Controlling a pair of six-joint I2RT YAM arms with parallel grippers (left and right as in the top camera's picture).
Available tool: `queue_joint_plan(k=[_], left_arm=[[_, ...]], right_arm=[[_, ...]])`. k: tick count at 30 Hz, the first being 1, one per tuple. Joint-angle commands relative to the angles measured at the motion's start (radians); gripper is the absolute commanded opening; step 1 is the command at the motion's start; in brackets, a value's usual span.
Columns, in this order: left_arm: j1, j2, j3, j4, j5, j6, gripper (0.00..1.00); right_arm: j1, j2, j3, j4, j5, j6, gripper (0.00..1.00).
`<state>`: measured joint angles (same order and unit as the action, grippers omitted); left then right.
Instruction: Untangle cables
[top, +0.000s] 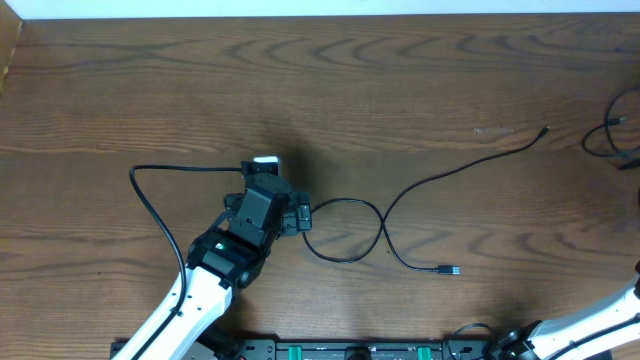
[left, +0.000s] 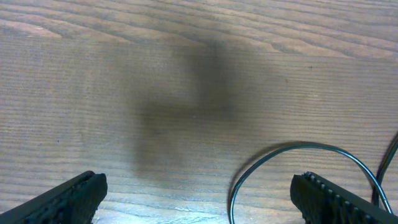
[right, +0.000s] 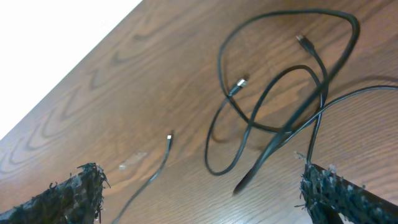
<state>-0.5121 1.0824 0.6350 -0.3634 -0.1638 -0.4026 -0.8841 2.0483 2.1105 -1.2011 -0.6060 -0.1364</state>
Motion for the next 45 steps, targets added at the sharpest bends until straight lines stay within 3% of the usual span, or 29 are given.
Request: queue_joint_plan(k=[1, 14, 23, 33, 39, 45], left_arm=[[0.005, -0.003, 0.010, -0.003, -0.013, 0.010, 1.00], [0.005, -0.003, 0.010, -0.003, -0.013, 0.010, 1.00], [0.005, -0.003, 0.010, -0.003, -0.013, 0.010, 1.00], [0.005, -0.003, 0.010, -0.003, -0.013, 0.010, 1.00], [0.005, -0.003, 0.011, -0.003, -0.013, 0.010, 1.00], [0.005, -0.003, 0.010, -0.003, -0.013, 0.010, 1.00]], right_arm=[[0.007, -0.068, 0.010, -0.034, 0.010, 0.006, 0.99], [0.145, -0.240, 0.010, -0.182, 0.091, 0.005, 0.99], [0.438, -0.225, -0.007, -0.311, 0.075, -0.272, 0.99], [0.774, -0.224, -0.191, -0.274, 0.085, -0.528, 0.99], [0.897, -0.223, -0.396, -0.173, 0.083, -0.528, 0.99], [1.027, -0.223, -0.570, -0.038, 0.084, -0.439, 0.99]])
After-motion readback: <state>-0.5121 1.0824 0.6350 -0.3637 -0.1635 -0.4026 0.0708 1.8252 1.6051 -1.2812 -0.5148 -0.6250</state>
